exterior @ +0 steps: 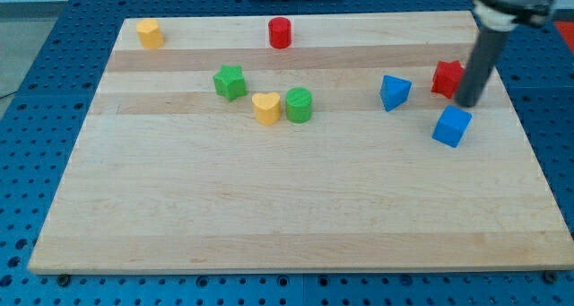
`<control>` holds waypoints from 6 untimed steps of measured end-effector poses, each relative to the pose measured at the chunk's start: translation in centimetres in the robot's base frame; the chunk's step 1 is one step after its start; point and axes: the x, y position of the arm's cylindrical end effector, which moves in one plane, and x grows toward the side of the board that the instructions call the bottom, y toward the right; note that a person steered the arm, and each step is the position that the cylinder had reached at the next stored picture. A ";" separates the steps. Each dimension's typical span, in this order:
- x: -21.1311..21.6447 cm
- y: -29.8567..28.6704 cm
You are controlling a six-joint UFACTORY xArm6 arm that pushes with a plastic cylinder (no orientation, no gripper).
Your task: Slide the blue cube towards the blue triangle
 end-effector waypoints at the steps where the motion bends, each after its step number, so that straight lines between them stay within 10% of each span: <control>1: 2.1 3.4; 6: 3.9 -18.7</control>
